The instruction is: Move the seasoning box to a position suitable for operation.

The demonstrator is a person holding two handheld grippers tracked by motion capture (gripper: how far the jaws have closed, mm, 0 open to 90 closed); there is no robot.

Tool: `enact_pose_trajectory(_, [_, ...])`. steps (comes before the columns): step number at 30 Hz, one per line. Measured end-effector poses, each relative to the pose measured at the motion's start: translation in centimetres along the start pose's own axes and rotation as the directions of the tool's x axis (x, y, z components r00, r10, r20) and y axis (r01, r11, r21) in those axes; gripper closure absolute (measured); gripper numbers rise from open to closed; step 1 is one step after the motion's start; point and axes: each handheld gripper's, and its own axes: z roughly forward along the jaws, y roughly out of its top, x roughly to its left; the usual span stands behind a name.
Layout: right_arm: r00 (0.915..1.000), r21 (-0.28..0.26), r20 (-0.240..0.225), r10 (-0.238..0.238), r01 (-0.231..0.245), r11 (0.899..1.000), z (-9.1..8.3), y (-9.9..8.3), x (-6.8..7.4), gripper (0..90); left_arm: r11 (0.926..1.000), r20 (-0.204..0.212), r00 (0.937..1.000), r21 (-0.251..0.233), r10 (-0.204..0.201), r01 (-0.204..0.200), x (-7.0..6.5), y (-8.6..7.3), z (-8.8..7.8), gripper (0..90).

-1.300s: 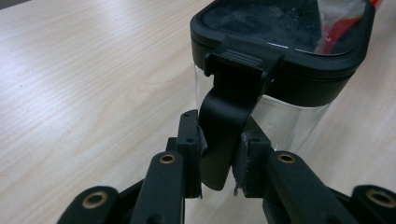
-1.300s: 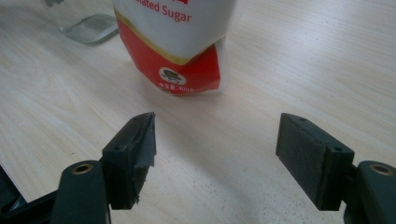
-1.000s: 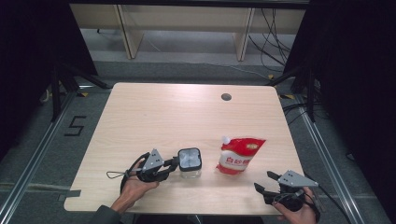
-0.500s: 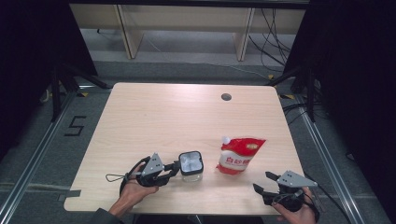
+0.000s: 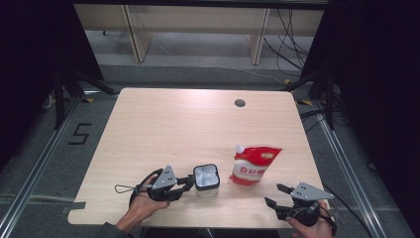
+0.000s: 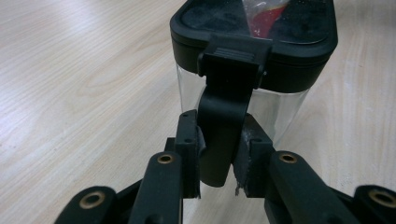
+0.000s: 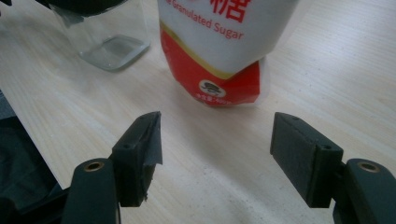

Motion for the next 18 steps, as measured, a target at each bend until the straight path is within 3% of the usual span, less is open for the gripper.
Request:
enact_pose_trajectory(1, [0.9999, -0.003, -0.011, -0.008, 0.008, 1.0, 0.1, 0.0, 0.1, 34.5, 0.9998, 0.014, 0.9997, 0.002, 0.022, -0.022, 0.1, 0.0, -0.1, 72.9])
enact_pose_trajectory(5, [0.9997, 0.0, -0.022, -0.01, 0.01, 1.0, 0.2, 0.0, 0.1, 34.5, 0.9996, 0.033, 0.9991, 0.001, 0.027, -0.027, 0.2, 0.0, -0.1, 72.9])
enact_pose_trajectory(7, [0.9997, 0.0, -0.024, -0.009, 0.009, 1.0, 0.2, 0.0, 0.1, 34.5, 0.9983, 0.039, 0.9976, 0.006, 0.057, -0.058, 0.6, 0.0, -0.1, 72.9])
enact_pose_trajectory(11, [0.9994, -0.006, -0.035, -0.004, 0.004, 1.0, 0.2, 0.0, 0.1, 34.5, 0.9981, 0.063, 0.9962, 0.005, 0.061, -0.061, 1.0, 0.0, -0.1, 73.0])
enact_pose_trajectory(18, [0.9996, -0.01, -0.026, -0.015, 0.014, 1.0, 0.4, 0.0, 0.0, 34.2, 0.9984, 0.061, 0.9966, -0.007, 0.056, -0.055, 1.6, 0.1, 0.2, 73.3])
